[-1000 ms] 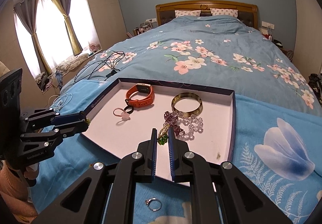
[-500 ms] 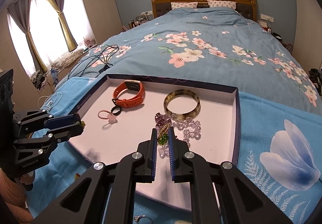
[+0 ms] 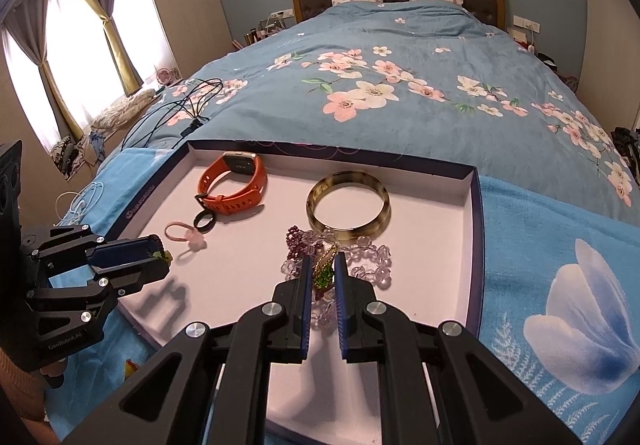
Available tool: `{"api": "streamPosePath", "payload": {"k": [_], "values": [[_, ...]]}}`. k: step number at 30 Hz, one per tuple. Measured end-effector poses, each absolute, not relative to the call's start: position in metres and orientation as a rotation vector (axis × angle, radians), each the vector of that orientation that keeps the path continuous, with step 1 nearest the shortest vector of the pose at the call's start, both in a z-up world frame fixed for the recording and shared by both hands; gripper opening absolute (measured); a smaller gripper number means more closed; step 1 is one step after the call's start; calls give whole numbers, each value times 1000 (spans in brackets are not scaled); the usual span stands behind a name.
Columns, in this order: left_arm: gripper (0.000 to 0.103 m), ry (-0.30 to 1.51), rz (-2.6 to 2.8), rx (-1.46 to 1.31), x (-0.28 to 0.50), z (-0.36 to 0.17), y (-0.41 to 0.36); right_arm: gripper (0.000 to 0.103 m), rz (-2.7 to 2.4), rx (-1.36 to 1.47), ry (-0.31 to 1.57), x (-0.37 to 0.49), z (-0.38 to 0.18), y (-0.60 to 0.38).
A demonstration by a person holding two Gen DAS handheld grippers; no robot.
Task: Organize jewelry
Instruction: 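Carry both items over the box and open right then left gripper to drop them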
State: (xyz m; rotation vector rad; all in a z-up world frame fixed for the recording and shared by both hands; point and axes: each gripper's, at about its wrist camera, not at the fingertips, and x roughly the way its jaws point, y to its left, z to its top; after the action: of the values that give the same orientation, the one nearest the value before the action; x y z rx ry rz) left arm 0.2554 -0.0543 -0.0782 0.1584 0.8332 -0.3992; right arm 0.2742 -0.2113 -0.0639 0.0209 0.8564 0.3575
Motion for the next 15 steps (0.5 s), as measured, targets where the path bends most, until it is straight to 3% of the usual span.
{"api": "streamPosePath", "payload": {"k": [12, 15], "values": [[22, 862, -391, 127, 272, -92, -54, 12, 322, 47, 843, 276, -64, -216], [27, 861, -393, 110, 273, -91, -52, 12, 326, 61, 823, 271, -57, -220]]}}
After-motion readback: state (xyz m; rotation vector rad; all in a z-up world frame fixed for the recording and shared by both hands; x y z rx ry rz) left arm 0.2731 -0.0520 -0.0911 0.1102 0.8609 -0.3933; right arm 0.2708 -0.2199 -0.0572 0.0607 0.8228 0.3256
